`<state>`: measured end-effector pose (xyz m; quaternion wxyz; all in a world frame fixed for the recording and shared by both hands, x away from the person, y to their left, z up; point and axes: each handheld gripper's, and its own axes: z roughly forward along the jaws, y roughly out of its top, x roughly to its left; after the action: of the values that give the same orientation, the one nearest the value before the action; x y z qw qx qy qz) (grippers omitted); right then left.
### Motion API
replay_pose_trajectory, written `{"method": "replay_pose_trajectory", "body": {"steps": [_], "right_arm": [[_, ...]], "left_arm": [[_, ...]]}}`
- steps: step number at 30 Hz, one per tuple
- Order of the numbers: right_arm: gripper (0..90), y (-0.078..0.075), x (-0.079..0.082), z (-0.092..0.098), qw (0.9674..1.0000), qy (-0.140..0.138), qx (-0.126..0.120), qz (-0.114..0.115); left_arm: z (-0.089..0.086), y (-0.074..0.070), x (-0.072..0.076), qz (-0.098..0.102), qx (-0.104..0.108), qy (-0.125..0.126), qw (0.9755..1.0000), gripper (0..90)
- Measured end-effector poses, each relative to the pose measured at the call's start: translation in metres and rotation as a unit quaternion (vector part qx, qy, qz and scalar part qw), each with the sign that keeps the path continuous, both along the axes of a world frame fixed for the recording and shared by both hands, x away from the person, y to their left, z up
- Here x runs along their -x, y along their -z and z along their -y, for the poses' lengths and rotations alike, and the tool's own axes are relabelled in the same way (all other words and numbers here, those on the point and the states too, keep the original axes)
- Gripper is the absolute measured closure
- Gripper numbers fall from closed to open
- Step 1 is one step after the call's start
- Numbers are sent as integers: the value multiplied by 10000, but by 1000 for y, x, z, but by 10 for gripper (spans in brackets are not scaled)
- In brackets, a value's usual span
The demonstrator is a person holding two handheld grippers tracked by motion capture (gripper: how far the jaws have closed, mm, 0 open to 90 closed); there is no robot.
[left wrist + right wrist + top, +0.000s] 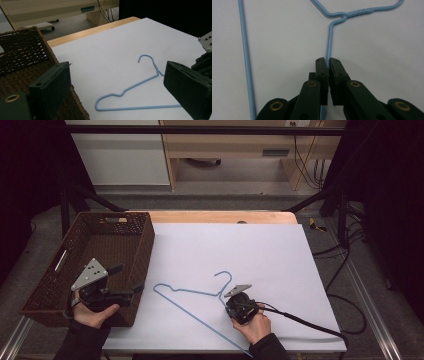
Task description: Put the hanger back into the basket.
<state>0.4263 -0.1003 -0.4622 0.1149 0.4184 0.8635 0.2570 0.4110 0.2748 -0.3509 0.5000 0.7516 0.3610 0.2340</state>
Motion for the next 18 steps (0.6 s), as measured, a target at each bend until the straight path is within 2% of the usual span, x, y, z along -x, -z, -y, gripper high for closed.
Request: {"method": "replay_pose_trajectory", "body": {"steps": [5, 11, 16, 18], "right_arm": [[872, 0, 0, 1, 9999, 80, -78, -42], [875, -2, -1, 4, 10000, 16, -70, 61], [875, -9, -1, 8, 9995, -86, -189, 238], [876, -12, -1, 10, 9986, -230, -278, 384]], "left_arm": [[5, 1, 1, -14, -38, 56, 10000, 71], [15, 3, 2, -40, -138, 198, 9997, 72], [29, 8, 2, -102, -314, 377, 9987, 72], [37, 12, 1, -153, -382, 462, 9981, 74]]}}
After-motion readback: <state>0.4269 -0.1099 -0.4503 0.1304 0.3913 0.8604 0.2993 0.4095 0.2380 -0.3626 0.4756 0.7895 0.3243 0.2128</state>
